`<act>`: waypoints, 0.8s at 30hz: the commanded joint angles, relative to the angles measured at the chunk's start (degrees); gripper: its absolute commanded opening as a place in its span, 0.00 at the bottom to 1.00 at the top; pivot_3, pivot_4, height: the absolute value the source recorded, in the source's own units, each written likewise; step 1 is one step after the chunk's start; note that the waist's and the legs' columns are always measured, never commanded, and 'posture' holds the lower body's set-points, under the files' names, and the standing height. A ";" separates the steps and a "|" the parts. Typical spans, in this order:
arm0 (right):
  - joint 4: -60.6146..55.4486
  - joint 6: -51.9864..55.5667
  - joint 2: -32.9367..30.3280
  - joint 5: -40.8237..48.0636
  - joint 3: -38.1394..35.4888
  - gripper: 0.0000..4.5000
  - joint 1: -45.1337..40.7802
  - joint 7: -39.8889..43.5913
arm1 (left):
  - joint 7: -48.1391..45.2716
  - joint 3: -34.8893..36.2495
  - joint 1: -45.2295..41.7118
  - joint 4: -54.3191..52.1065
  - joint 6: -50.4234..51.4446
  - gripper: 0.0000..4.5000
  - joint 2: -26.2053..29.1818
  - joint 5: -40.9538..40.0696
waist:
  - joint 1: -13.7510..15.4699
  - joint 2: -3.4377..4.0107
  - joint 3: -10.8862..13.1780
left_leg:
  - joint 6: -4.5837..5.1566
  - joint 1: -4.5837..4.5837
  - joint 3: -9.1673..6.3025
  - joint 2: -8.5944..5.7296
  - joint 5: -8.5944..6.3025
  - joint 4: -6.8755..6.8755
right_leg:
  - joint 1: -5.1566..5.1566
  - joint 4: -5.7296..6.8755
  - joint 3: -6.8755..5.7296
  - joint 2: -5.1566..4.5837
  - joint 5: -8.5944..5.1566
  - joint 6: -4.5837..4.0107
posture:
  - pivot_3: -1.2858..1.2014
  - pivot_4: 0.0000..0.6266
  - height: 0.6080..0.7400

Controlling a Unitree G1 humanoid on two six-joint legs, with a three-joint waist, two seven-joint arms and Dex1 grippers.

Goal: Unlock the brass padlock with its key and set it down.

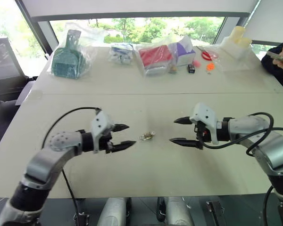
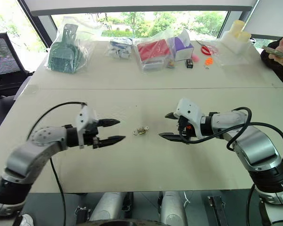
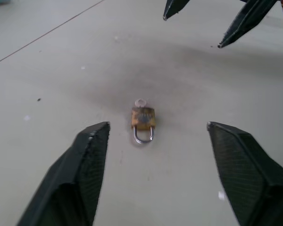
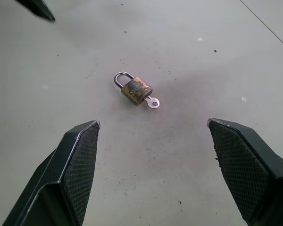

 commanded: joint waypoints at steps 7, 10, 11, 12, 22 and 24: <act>-5.12 1.09 -0.16 1.09 -3.62 0.85 2.66 -3.07 | 6.31 -8.79 -3.79 13.15 -10.08 0.99 -9.04 14.55 | -0.01 0.01 0.00 | 0.01 -0.01 -0.01 0.02 0.00 -0.01 | -0.02 0.03 -0.02 0.02 0.03 0.06 | 0.52 0.24 1.00; -6.45 1.93 -0.17 1.44 -4.67 0.85 3.92 -4.18 | 6.26 -9.41 -5.84 17.76 -11.55 0.99 -11.50 15.70 | 0.10 0.01 -0.01 | 0.00 0.00 -0.01 0.02 0.00 0.00 | -0.02 0.03 -0.02 0.01 0.03 0.05 | 0.52 0.24 1.00; -6.92 2.16 -0.12 1.52 -4.88 0.85 4.30 -4.55 | 5.97 -9.82 -6.42 19.17 -12.41 0.99 -12.02 16.36 | 0.13 0.01 -0.01 | 0.01 -0.01 -0.02 0.01 0.00 0.01 | -0.02 0.03 -0.02 -0.01 0.03 0.04 | 0.52 0.24 1.00; -7.30 2.36 -0.07 1.58 -5.00 0.85 4.55 -4.83 | 5.71 -10.05 -6.71 20.08 -13.15 0.99 -12.33 16.92 | 0.08 0.01 -0.02 | 0.01 0.00 -0.03 0.01 0.00 0.03 | 0.00 0.04 -0.02 -0.01 0.03 0.04 | 0.52 0.24 1.00; -8.10 2.38 -0.08 1.32 -5.31 0.85 5.22 -6.07 | 3.55 -11.49 -6.73 23.06 -16.53 0.72 -12.49 20.31 | 0.06 0.01 -0.04 | 0.01 0.04 -0.04 0.00 0.00 0.06 | 0.08 0.03 -0.02 -0.04 0.03 0.03 | 0.52 0.24 1.00; -7.85 2.15 -0.05 1.13 -5.00 0.85 4.94 -5.96 | 2.47 -11.07 -6.34 22.00 -16.04 0.54 -11.20 20.04 | -0.01 0.01 -0.04 | 0.01 0.05 -0.04 0.01 0.00 0.06 | 0.08 0.03 -0.02 -0.04 0.03 0.03 | 0.52 0.24 1.00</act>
